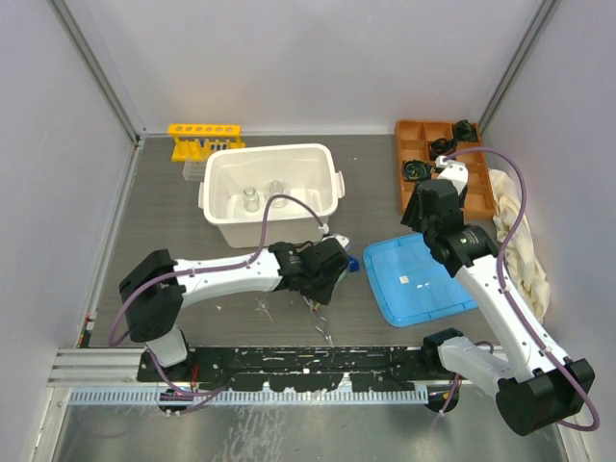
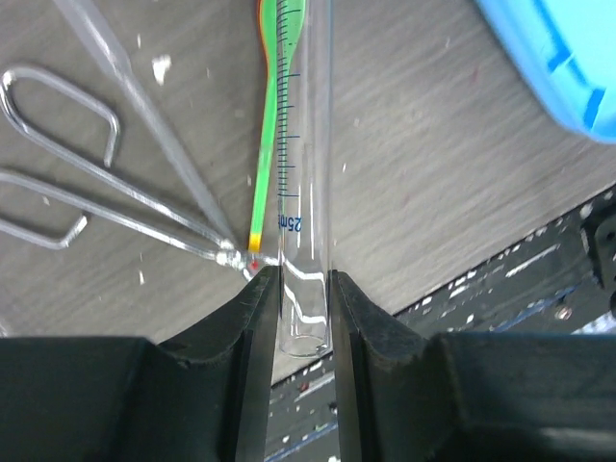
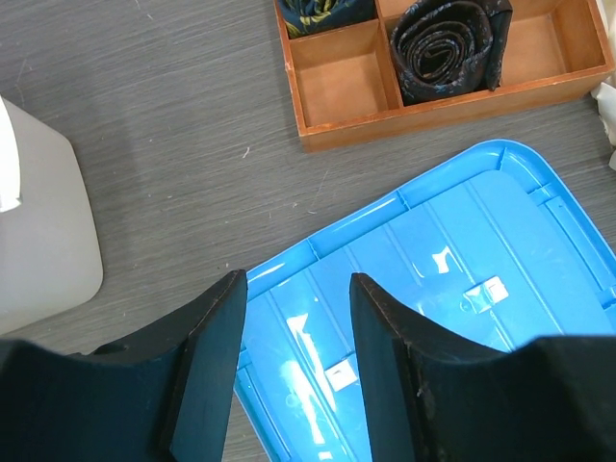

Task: Organize the chemistry lab equipment
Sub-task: Pick up the chemistry item at the center of the board.

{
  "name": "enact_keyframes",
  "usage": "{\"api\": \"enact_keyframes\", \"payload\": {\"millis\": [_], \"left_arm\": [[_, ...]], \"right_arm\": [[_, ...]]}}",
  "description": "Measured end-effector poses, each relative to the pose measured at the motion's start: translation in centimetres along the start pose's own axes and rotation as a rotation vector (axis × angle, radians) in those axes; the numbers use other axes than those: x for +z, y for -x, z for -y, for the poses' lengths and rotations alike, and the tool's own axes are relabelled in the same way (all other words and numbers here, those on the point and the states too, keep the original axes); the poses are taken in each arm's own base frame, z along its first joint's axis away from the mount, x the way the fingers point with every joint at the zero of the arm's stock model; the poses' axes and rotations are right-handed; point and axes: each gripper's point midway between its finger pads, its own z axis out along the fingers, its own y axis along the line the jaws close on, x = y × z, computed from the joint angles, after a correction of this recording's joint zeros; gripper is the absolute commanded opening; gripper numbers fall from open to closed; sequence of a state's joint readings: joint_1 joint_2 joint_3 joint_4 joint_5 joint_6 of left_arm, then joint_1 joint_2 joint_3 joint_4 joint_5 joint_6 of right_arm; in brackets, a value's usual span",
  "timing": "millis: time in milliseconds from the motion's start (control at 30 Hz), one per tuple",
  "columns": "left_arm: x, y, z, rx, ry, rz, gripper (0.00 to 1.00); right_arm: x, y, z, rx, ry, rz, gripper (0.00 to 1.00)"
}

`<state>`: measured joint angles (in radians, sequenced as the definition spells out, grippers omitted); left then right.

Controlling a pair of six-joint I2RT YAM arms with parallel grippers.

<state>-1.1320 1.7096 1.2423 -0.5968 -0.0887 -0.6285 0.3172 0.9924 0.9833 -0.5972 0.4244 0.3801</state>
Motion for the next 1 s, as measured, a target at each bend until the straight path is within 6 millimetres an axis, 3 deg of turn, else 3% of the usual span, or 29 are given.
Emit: {"api": "enact_keyframes", "payload": {"millis": [200,400,533,733,833,1000], "left_arm": [[-0.7,-3.5,0.2,0.001,0.005,-0.058,0.40],[-0.9,-3.7,0.8,0.010,0.000,-0.056,0.50],[-1.4,-1.7,0.8,0.058,0.019,0.011,0.52],[-2.5,4.4,1.5,0.258,0.067,0.186,0.52],[-1.5,6.1,1.7,0.377,0.090,0.233,0.53],[1.9,5.7,1.3,0.531,0.081,0.182,0.53]], "right_arm": [[0.0,0.0,-0.1,0.001,0.005,-0.002,0.52],[0.0,-0.1,-0.4,0.011,0.021,-0.005,0.52],[0.2,-0.6,-0.5,0.010,0.026,-0.017,0.52],[0.2,-0.7,-0.6,0.013,0.033,-0.020,0.52],[0.2,-0.7,-0.6,0.014,0.033,-0.019,0.52],[-0.3,-0.3,-0.5,0.022,0.038,0.001,0.52]]}}
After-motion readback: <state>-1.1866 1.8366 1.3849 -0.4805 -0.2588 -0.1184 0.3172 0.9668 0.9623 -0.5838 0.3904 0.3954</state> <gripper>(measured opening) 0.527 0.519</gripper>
